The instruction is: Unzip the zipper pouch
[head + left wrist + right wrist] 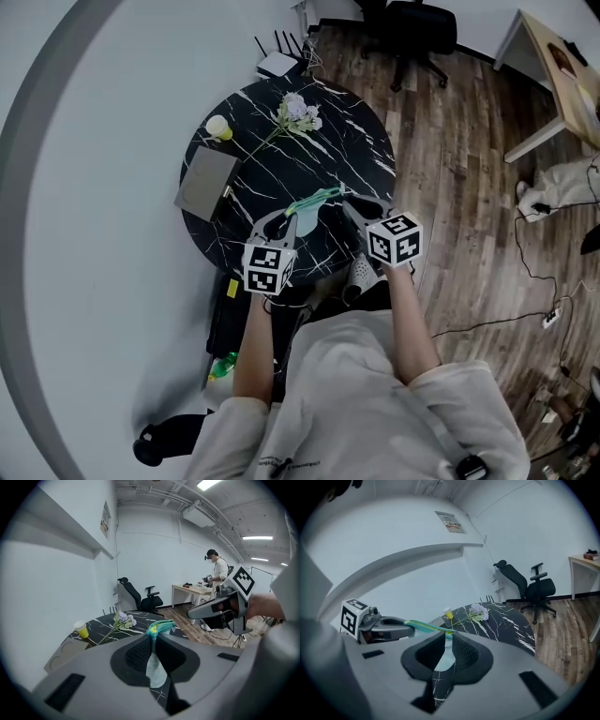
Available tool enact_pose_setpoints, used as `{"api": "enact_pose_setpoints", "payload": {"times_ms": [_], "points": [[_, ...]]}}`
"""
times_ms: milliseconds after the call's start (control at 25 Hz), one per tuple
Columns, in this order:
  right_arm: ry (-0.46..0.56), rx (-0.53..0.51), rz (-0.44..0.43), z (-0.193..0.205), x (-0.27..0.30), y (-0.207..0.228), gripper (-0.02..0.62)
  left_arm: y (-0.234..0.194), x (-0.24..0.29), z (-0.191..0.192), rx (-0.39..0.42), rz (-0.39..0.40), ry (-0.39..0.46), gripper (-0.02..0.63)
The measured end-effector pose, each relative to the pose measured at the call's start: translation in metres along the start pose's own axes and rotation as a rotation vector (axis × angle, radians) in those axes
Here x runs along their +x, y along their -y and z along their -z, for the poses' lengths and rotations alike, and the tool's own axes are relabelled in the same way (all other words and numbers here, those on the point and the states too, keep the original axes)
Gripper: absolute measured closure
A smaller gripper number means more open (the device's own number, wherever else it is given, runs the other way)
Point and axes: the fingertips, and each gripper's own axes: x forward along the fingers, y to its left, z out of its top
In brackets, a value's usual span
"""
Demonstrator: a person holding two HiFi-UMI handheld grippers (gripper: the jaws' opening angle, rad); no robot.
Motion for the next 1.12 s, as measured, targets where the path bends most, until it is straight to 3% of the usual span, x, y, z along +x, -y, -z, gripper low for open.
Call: {"api": "enact_pose_setpoints", "payload": {"times_ms": [360,1120], "points": [[-0.015,-0.114,-0.022,0.027,-0.024,-0.056,0.529,0.013,-0.035,0.016,-0.07,-0.014,0.039,0.561],[0.007,-0.181,-0.02,0.069,-0.061,-0.108,0.525,0.026,-0.088,0.051,-0.141,-0.034,0.088,0.561]]}}
